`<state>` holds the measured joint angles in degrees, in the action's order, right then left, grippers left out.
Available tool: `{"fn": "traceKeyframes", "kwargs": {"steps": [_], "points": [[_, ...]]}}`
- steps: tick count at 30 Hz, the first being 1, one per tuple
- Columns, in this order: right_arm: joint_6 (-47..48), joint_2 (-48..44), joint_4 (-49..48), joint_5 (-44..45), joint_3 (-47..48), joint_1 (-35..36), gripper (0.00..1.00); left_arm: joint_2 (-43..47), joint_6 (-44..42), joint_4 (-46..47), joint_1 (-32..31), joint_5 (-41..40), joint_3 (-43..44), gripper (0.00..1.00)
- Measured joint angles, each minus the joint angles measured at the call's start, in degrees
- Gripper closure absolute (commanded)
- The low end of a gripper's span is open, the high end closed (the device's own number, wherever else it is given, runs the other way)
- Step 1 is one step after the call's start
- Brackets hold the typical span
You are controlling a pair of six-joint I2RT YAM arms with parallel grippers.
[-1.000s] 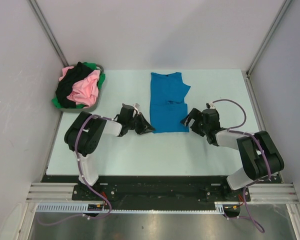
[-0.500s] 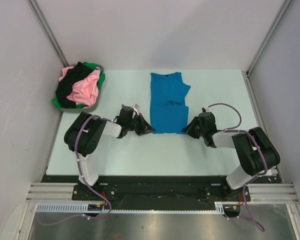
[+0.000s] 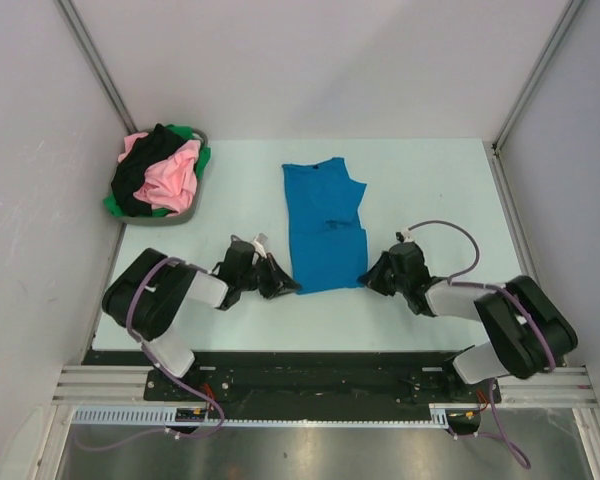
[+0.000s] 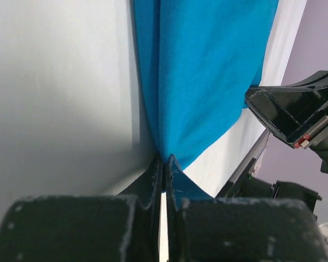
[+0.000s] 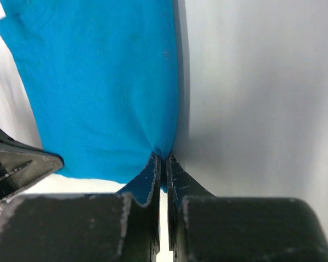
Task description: Fold and stack the t-shirts
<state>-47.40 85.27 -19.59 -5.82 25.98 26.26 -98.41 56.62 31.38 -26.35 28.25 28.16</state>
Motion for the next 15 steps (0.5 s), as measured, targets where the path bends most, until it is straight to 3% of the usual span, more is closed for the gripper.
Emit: {"fn": "traceKeyframes", "kwargs": {"steps": [6,10,15], "points": [[-2.5,-12.4,10.1,6.8,-5.4,9.9,1.0,8.0,2.0,1.2,-4.5,-1.7,-9.1,0.98],[-5.8,-23.0,21.7,12.2,-7.0,21.3,1.0,14.2,4.1,0.1,-9.7,-3.9,-14.1,0.97],[-7.8,-33.2,33.1,16.8,-5.9,24.8,1.0,26.2,4.9,-12.3,-14.0,-8.1,-14.1,0.94]]}}
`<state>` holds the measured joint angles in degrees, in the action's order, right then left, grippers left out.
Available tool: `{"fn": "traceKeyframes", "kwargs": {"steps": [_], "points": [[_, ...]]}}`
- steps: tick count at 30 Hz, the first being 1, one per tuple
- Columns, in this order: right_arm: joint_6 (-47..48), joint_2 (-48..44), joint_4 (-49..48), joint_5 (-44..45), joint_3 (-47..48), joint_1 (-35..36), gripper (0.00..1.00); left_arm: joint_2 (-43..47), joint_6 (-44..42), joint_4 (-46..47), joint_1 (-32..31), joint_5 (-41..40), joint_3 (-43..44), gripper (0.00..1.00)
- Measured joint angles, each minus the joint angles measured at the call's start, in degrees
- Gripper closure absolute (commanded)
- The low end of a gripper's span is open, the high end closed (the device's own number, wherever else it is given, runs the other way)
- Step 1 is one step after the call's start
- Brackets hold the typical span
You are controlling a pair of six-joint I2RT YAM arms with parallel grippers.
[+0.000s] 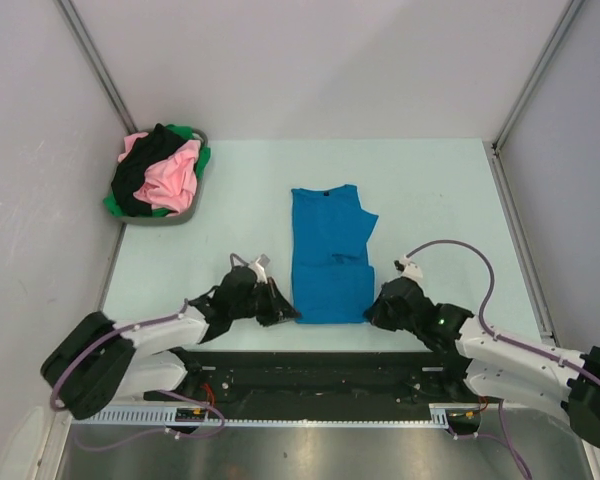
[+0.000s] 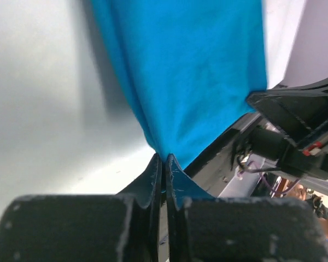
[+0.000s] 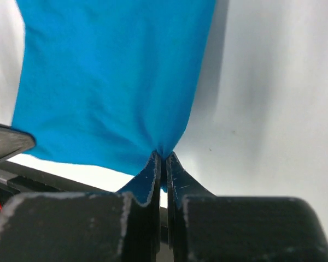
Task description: Fold and stack the t-shirts
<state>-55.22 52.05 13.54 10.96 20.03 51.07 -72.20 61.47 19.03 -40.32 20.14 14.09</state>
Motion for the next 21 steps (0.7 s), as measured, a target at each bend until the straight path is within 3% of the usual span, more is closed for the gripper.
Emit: {"fn": "traceKeyframes", "kwargs": {"steps": [4,8,14,21], "points": [[1.1,-1.4,7.0,3.0,6.4,-0.7,1.0,9.9,-2.0,-14.4,-0.3,-4.1,8.9,0.92],[3.5,-0.1,8.2,3.4,13.0,-3.6,1.0,12.7,-4.4,-21.6,-0.3,-7.0,19.2,0.91],[7.5,6.4,8.4,2.3,22.1,-9.3,1.0,7.6,-7.4,-25.7,1.9,-7.7,27.4,0.92],[11.8,18.6,4.4,-4.1,31.5,-20.9,1.0,-2.2,-9.5,-27.0,8.5,-5.6,33.6,0.93]]}}
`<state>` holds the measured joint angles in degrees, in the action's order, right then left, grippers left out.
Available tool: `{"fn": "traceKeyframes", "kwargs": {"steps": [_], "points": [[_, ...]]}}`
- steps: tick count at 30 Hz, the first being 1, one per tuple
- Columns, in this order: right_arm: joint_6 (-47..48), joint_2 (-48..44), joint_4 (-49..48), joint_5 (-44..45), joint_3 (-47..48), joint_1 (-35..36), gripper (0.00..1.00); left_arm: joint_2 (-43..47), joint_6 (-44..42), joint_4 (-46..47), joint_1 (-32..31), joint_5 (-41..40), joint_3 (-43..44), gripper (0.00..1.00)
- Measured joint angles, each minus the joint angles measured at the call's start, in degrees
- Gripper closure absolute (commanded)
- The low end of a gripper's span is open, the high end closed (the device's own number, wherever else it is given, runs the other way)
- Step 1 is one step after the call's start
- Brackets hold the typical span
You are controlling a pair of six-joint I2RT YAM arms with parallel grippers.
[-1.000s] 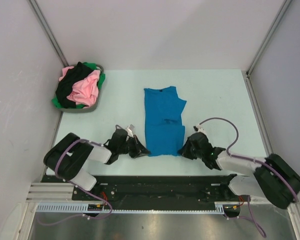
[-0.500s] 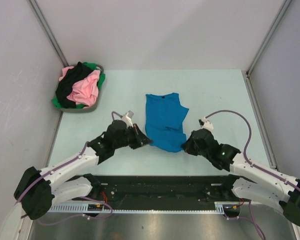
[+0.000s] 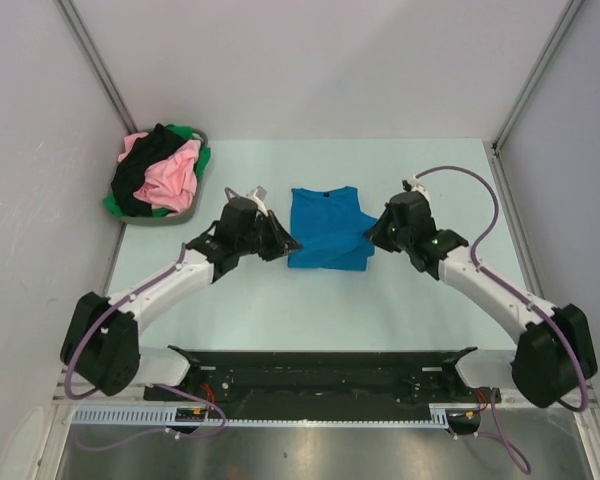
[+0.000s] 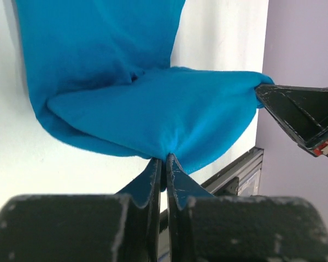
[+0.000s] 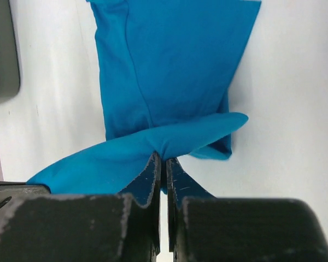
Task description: Fold and stack the t-shirts
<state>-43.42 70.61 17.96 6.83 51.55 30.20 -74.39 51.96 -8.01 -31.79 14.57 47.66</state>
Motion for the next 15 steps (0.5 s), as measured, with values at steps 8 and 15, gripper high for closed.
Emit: {"fn": "traceKeyframes", "kwargs": {"steps": [8,15], "points": [[1.0,13.1,-4.7,-7.1,6.3,-5.4,1.0,-11.6,-1.1,1.2,7.3,4.1,8.5,0.94],[0.5,21.1,-6.5,-11.6,10.2,-8.7,1.0,-22.1,-1.6,1.9,10.2,7.2,16.1,0.96]]}}
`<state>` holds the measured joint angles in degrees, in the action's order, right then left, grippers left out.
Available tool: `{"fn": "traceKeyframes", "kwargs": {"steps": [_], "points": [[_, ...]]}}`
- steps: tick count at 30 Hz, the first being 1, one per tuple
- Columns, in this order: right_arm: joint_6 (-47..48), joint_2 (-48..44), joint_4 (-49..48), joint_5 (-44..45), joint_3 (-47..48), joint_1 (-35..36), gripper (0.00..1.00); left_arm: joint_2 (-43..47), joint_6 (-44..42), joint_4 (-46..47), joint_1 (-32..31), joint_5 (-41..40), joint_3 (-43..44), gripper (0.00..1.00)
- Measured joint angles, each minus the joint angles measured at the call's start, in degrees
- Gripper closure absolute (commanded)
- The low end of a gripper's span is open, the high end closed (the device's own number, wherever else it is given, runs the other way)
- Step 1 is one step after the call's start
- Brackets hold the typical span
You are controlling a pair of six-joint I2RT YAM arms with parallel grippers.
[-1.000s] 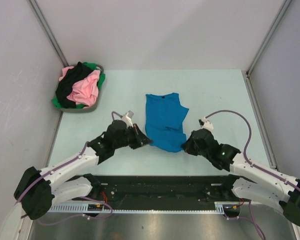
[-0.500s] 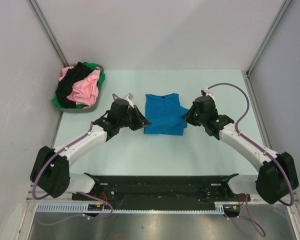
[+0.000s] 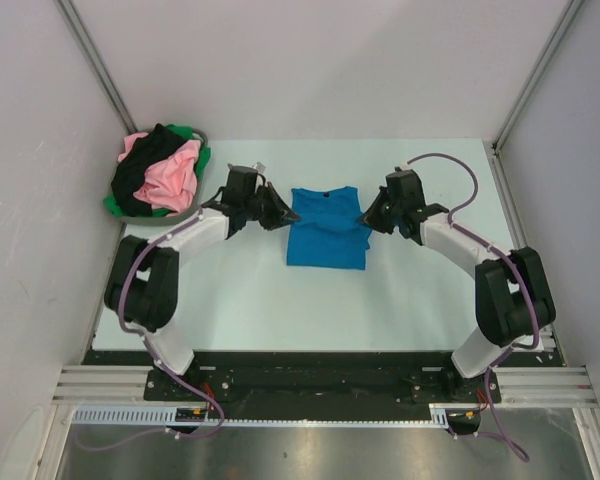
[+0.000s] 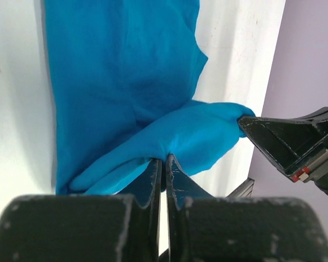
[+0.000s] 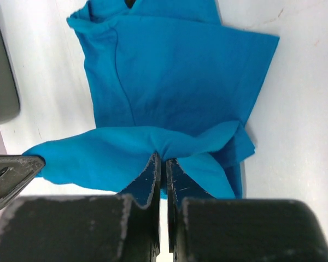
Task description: Fold and stack the t-shirts
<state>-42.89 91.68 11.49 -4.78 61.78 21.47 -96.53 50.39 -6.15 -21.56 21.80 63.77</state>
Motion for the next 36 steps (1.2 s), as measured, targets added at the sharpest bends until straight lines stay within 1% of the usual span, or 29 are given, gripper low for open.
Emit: {"fn": "traceKeyframes", "kwargs": {"steps": [4,8,10,11,12,13,14,15,16,17,19,21,23,25,28,30,33,36], "points": [[-0.4,4.2,-0.7,-1.5,3.7,-1.9,1.0,-6.7,-0.4,0.0,1.4,1.8,5.9,0.96],[-0.6,9.3,-0.9,-2.7,9.2,-3.6,1.0,-10.5,-0.5,0.1,2.5,2.8,9.3,0.94],[-0.6,12.1,-1.0,-3.1,12.1,-4.2,1.0,-12.8,-0.5,0.2,3.1,3.1,11.8,0.89],[-0.6,13.4,-1.1,-3.3,13.5,-4.5,1.0,-14.0,-0.5,0.2,3.5,3.2,13.0,0.84],[-0.6,15.0,-0.9,-3.4,15.1,-4.7,1.0,-15.3,-0.5,0.3,3.8,3.3,14.5,0.61],[-0.6,16.8,-0.9,-3.6,16.9,-4.9,0.91,-16.7,-0.6,0.3,4.1,3.4,15.9,0.43],[-0.5,18.9,-1.0,-3.8,19.2,-5.2,0.61,-18.2,-1.0,0.3,4.5,3.5,17.5,0.26],[-0.6,20.7,-1.0,-4.0,20.9,-5.4,0.47,-19.8,-1.1,0.1,4.9,3.6,19.4,0.0],[-0.7,22.9,-0.9,-4.3,23.1,-5.8,0.33,-21.6,-1.1,0.0,5.3,3.6,21.4,0.0],[-0.7,25.1,-1.2,-4.4,25.2,-6.1,0.01,-23.4,-1.2,-0.3,5.8,3.7,23.6,0.0],[-0.6,28.0,-1.8,-4.1,28.1,-7.0,0.0,-26.9,-1.0,-1.3,6.9,3.7,28.4,0.0],[0.2,28.7,-2.0,-3.2,28.5,-7.6,0.0,-28.5,-1.4,-2.4,7.9,3.3,31.4,0.0],[1.1,27.6,-2.0,-1.7,28.6,-8.1,0.0,-27.9,-2.3,-3.5,8.7,2.2,31.6,0.0],[2.4,25.2,-2.0,0.2,28.4,-8.2,0.0,-25.1,-3.4,-4.2,9.2,0.8,29.5,0.0],[5.7,19.0,-0.1,3.5,28.0,-6.7,0.0,-16.1,-5.1,-5.6,8.7,-0.7,21.7,0.0],[8.6,13.3,1.4,5.6,27.0,-4.3,0.0,-9.0,-6.1,-6.4,7.6,-1.4,16.4,0.0],[12.2,4.0,3.7,9.7,24.3,1.8,0.0,5.3,-7.5,-6.9,4.9,-2.8,5.5,0.0],[14.4,-2.1,5.6,14.2,20.7,8.1,0.0,16.2,-8.8,-6.6,3.1,-3.8,-2.8,0.0]]}}
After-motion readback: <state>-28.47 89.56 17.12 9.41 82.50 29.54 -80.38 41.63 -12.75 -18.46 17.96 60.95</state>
